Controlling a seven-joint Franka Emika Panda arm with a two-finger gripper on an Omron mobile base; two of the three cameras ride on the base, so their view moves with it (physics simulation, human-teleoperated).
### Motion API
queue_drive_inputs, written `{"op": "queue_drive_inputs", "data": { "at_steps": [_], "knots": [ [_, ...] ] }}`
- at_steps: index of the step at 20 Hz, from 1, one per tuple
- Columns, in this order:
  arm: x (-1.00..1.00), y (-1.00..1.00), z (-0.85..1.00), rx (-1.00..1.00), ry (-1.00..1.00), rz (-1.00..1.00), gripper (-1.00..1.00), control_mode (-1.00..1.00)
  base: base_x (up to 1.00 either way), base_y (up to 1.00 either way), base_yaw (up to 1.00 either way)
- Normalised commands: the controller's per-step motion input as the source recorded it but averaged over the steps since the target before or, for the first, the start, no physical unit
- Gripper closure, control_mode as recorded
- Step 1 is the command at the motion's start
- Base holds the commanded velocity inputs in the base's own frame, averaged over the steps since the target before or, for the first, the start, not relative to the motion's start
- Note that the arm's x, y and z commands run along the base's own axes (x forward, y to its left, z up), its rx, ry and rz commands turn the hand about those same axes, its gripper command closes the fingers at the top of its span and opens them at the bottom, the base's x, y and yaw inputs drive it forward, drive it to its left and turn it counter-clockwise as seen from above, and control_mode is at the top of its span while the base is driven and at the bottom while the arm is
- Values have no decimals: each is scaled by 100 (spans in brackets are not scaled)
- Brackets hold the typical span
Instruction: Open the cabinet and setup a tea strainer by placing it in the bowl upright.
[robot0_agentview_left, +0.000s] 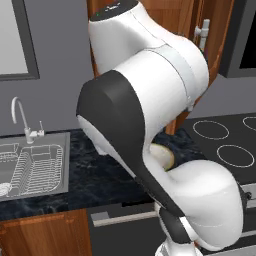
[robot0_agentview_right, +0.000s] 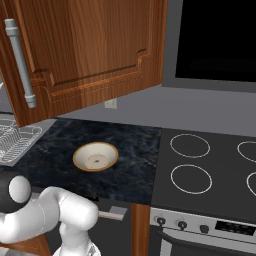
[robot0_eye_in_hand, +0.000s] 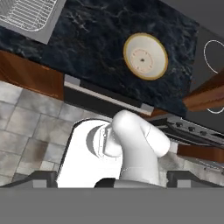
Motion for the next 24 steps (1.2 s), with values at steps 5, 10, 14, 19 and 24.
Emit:
{"op": "queue_drive_inputs", "data": {
  "at_steps": [5, 10, 14, 19, 24],
  "knots": [
    [55, 12, 9, -36, 9, 0, -100, -100, 0, 0, 0],
    [42, 1, 0, -44, 2, 0, -100, -100, 0, 0, 0],
    [48, 0, 0, -43, 0, 3, -100, -100, 0, 0, 0],
    [42, -3, 1, -34, 0, 3, -100, -100, 0, 0, 0],
    [36, -19, 12, -27, 1, 3, -100, -100, 0, 0, 0]
  ]
}}
